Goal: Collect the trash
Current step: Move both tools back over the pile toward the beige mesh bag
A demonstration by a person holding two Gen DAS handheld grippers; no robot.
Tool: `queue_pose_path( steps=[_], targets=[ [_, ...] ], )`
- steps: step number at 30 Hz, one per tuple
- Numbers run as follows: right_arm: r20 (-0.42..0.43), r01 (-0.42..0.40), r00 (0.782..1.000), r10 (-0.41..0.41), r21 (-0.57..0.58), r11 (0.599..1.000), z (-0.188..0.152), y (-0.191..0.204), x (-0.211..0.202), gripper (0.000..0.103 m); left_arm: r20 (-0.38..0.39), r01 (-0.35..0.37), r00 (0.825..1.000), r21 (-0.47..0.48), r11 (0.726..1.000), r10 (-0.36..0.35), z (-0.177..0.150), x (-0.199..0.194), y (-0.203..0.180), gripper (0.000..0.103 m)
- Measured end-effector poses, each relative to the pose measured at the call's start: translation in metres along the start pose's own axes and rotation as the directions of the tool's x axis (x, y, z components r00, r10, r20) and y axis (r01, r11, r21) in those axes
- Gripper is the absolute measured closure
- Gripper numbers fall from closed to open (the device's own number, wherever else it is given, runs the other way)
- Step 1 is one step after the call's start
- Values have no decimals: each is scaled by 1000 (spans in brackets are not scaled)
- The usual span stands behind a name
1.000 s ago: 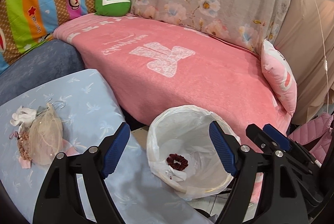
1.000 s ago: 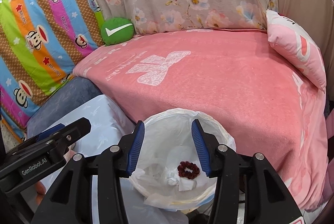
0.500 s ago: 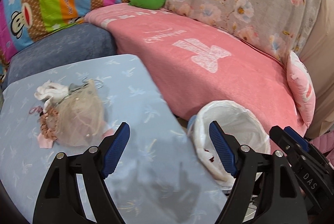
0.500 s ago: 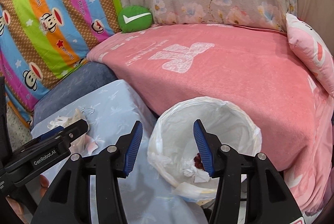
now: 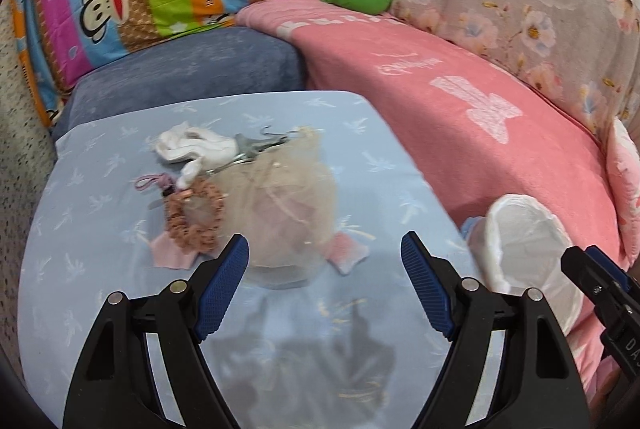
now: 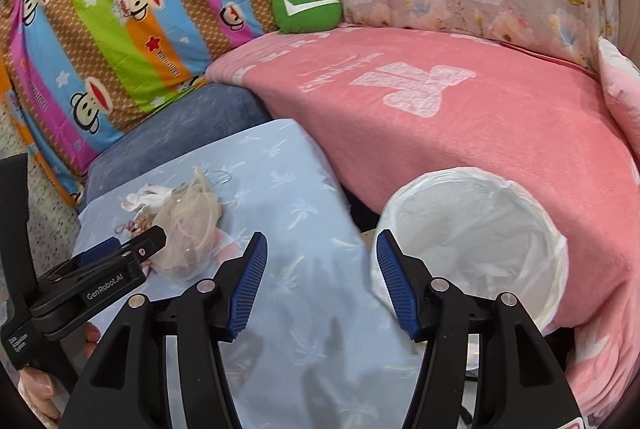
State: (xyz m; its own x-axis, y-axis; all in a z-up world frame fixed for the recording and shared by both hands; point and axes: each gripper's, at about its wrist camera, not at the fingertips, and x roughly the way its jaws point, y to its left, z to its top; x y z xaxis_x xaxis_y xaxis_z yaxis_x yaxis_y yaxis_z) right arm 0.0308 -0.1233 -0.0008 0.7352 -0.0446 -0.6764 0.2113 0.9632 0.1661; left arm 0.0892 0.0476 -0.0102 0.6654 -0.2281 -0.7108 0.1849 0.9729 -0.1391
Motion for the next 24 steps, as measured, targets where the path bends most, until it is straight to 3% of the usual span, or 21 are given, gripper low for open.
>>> queue_pose_path(
  steps=[8,13,24],
  targets=[
    [-44,-54,998,52,-48,997,-2,45,26,42,-14,-71,997,-63,995,71,-2,6,50,16],
    [-89,-103,991,97,-67,992,-3,73,54,37,-46,-104,994,-115,988,100,-5,16,84,16],
    [-177,-150,974,138,-59,987,0,116,119,36,-111,-133,988,-230,964,110,-1,51,140,16]
  ],
)
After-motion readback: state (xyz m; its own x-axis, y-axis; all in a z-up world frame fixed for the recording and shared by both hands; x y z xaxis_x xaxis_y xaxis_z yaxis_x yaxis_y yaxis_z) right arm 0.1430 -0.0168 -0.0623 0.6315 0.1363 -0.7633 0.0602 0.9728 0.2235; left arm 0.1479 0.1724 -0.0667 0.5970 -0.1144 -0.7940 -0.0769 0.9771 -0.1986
